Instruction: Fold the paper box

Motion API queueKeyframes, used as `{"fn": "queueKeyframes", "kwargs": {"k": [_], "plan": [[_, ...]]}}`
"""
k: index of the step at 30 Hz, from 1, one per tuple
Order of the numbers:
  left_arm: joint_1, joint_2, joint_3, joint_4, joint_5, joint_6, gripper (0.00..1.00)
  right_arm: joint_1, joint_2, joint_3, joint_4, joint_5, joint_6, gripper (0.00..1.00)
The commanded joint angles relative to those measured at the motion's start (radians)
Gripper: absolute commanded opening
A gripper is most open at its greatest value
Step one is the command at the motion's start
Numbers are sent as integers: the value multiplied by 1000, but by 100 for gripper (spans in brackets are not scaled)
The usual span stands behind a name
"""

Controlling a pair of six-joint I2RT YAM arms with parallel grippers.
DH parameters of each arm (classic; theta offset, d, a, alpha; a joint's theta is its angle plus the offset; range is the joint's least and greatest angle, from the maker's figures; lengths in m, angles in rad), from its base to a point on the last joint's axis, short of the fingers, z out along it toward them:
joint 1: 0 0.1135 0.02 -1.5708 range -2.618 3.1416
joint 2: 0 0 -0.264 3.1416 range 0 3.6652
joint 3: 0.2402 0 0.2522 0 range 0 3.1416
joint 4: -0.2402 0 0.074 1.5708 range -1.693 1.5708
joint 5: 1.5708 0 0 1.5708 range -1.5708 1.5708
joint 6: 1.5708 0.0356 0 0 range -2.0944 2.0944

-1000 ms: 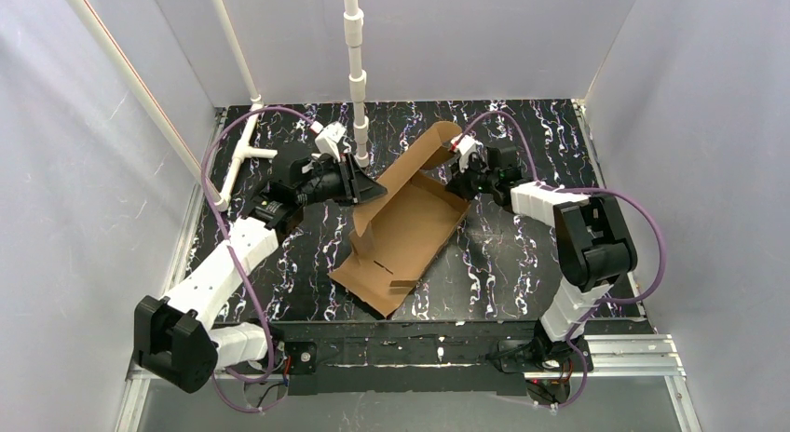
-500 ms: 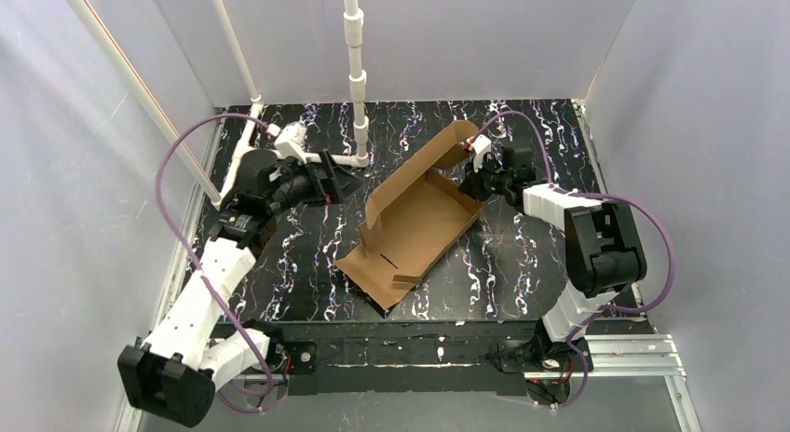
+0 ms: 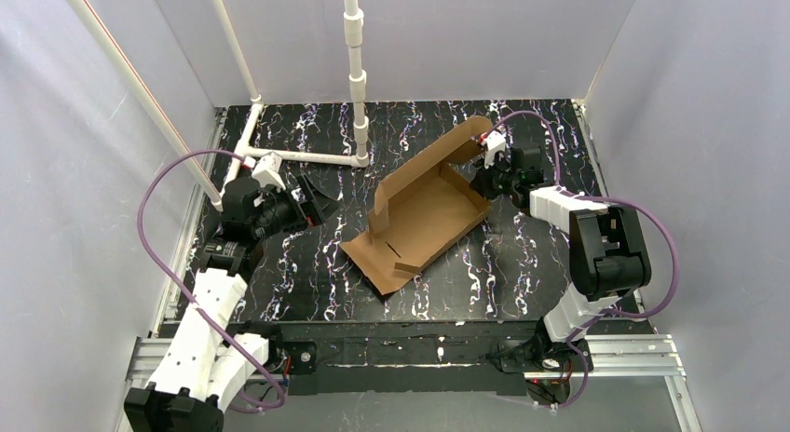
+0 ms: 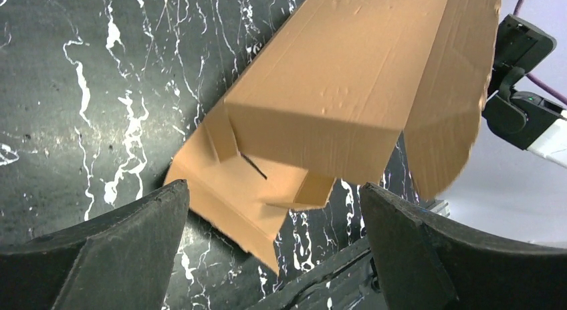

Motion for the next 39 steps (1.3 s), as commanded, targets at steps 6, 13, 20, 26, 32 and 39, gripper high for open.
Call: {"fn": "queueKeyframes", "kwargs": {"k": [6,13,20,26,32,39], "plan": [[9,-142,-91,-78,-96,-28,98,-27,-43,-44,106,114,149,1],[9,-136,-205,60,4,-121,80,-30,-32,-48,124,111,205,1],[-34,-11,-234,297,123,-66,80,-30,-19,-44,120,84,209,1],[-286,87,-162,339,-111,262,98,-30,-12,-38,112,73,207,1],[-345,113,-278,669,-289,410,98,-30,-2,-31,105,61,206,1],[-391,288,-270,893,-322,396,98,-30,6,-23,93,49,203,1]]}}
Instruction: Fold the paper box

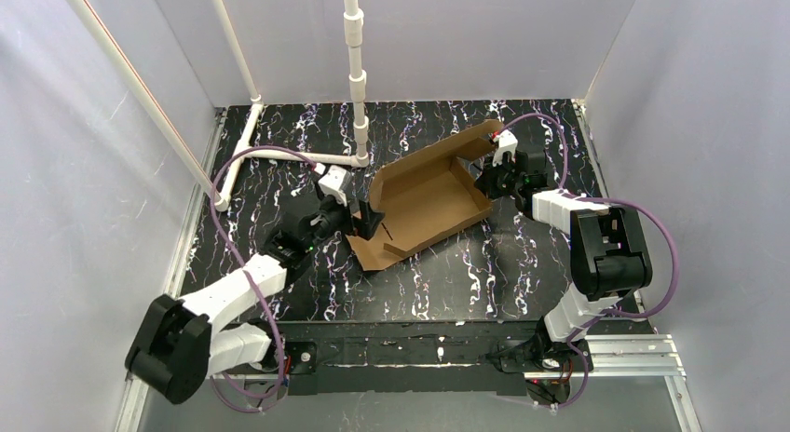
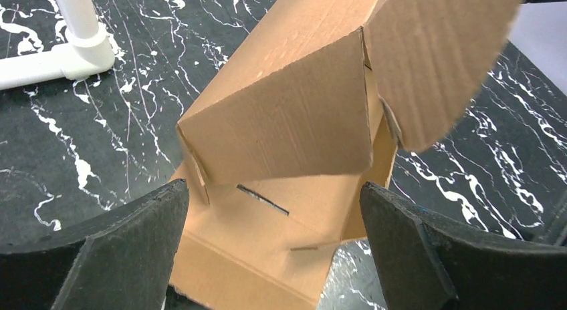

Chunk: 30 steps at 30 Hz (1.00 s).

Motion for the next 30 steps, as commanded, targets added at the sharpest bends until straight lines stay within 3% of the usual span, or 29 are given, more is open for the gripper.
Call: {"fn": "queueKeyframes", "kwargs": {"k": [1,4,8,11,15,18,20,30], "plan": [[-42,82,10,206,-79,39,98,-6,7,21,6,-28,8,1],[-65,120,30,233,-115,39,97,-6,10,23,4,-31,8,1],[-78,158,49,241,-240,26,87,-6,12,24,4,-36,9,1],[-78,178,60,245,-310,8,73,-6,10,24,3,-40,8,1],[-78,195,85,244,-316,-9,49,-6,10,24,2,-44,6,1],[-79,189,97,241,-322,-29,26,-6,7,24,1,-48,3,1],[-78,178,104,230,-319,-62,16,-6,7,24,1,-50,0,1],[-50,109,197,24,-198,-218,5,-6,-6,33,-23,-53,-46,1]]}}
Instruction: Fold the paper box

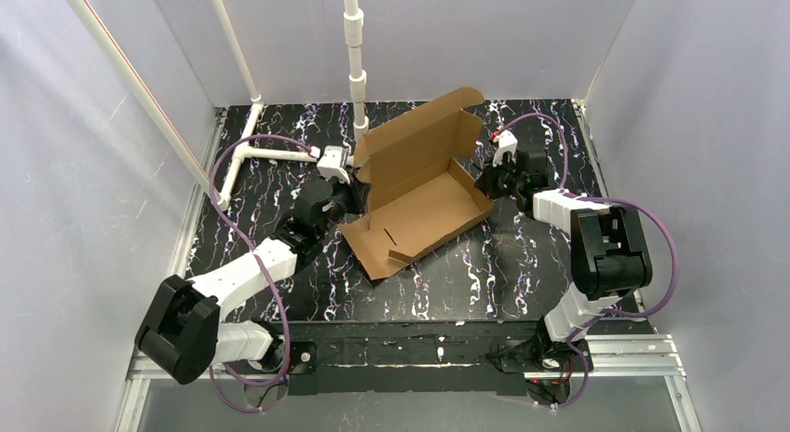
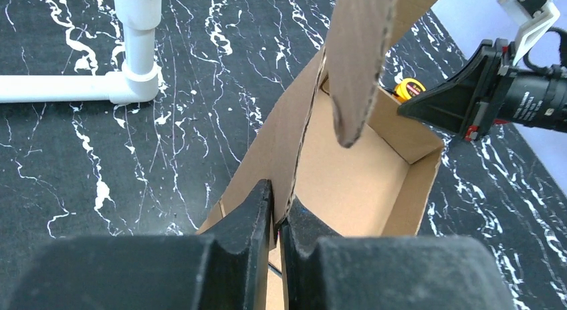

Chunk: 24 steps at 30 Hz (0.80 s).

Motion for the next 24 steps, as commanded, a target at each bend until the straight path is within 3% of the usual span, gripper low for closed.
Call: {"fn": "queueKeyframes", "kwargs": {"k": [1,11,15,17,19,21,24], "plan": [[31,-65,83,-98,94,-93,5,-1,-10,32,-25,-22,-35,1],[188,-20,126,-222,384,43,8,-1,-7,52,-91,-97,-134,1],[234,-12,88,-224,307,-74,38,-2,-1,52,-84,-82,-104,1],[288,-19,75,-232,310,-166,44,-2,-6,51,-79,-70,-83,1],[361,-61,42,-273,328,-278,57,-2,-14,45,-73,-57,-60,1],[378,-95,17,-291,336,-305,63,-2,-17,44,-71,-54,-53,1],[393,-169,-41,-328,348,-360,89,-4,-18,43,-70,-54,-43,1]]}}
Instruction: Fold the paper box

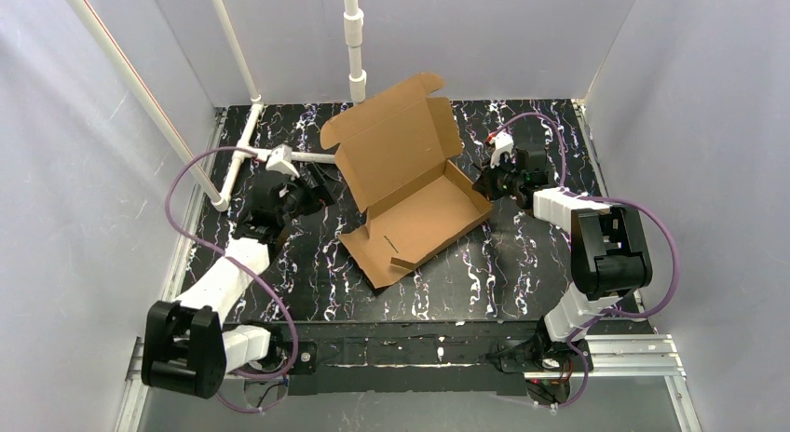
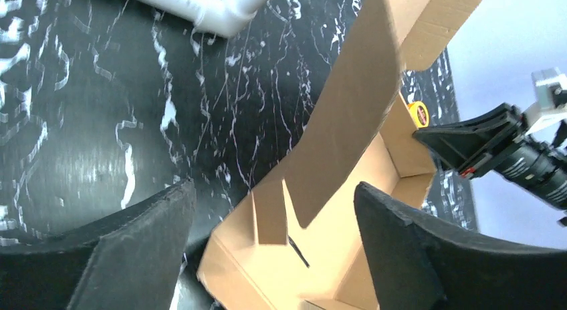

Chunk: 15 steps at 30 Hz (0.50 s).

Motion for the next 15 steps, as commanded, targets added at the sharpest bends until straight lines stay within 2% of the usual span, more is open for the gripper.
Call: {"fn": "queueKeyframes", "kwargs": {"k": [1,6,7,11,13,15], "plan": [[28,-142,-90,-73,36,-137,97,-6,-18,22,-14,6,41,1],[30,-295,-234,-79,158,-239,98,-20,-46,-14,-31,21,68,1],[31,-310,-254,-79,175,-257,95,-23,-55,-26,-33,29,75,1],[29,-297,-291,-79,230,-331,64,-27,-109,-76,-27,33,106,1],[19,-256,-279,-78,243,-343,54,-27,-135,-97,-18,23,119,1],[-6,-216,-255,-76,240,-332,50,-27,-153,-112,-20,13,121,1]]}}
